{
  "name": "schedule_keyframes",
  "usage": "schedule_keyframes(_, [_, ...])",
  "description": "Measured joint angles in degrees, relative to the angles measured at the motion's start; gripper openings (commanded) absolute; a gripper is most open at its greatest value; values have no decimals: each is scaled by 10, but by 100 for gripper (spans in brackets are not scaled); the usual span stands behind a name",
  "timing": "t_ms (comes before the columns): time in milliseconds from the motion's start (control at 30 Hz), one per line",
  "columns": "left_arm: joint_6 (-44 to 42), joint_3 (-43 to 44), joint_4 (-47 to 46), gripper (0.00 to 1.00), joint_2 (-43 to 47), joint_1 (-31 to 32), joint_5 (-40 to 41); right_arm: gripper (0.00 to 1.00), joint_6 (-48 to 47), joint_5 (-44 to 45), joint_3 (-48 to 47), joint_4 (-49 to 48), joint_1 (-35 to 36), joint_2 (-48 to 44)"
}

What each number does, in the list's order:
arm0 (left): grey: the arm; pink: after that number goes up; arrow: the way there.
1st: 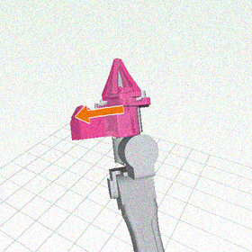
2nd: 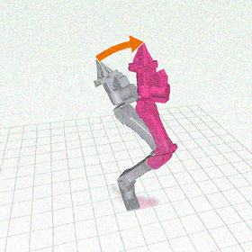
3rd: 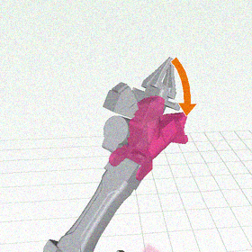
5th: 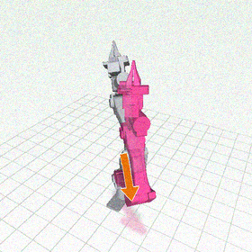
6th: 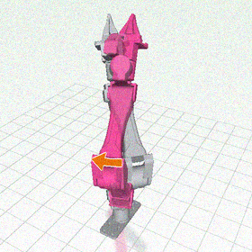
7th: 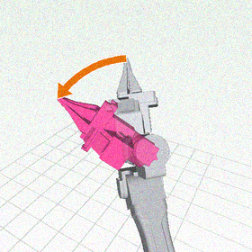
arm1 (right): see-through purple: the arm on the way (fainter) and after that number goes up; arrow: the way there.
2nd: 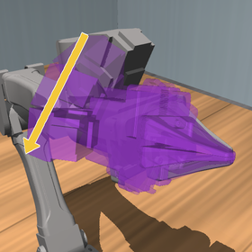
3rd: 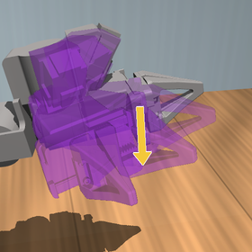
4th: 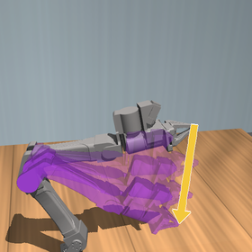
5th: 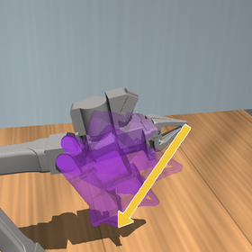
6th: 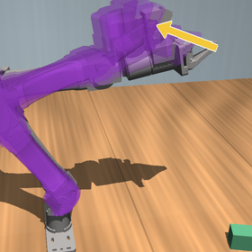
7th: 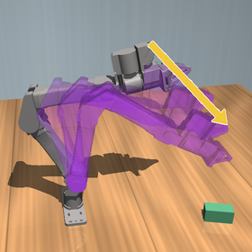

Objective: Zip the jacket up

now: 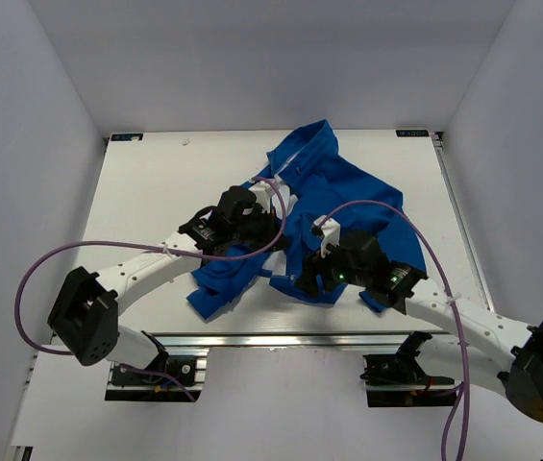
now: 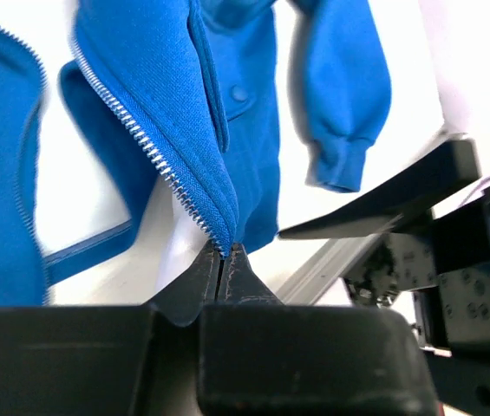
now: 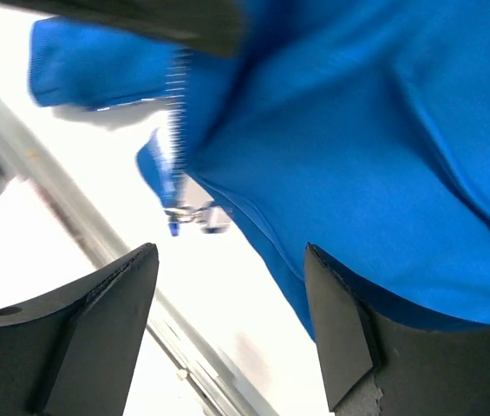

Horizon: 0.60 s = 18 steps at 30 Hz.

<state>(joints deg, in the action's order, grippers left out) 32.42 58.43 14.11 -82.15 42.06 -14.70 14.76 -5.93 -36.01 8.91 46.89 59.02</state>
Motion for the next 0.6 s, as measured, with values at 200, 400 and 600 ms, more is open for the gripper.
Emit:
schedule_keyframes(200, [2,0,-23,0,11,0,-26,69,-62,-59,23,-14,0,-35])
schedule_keyframes(400, [8,1,-23,0,11,0,-30,65,-92,-73,24,-14,1,-37])
schedule_keyframes(600, [11,7,-24,0,11,0,-31,61,-104,-72,29,-19,15,-33])
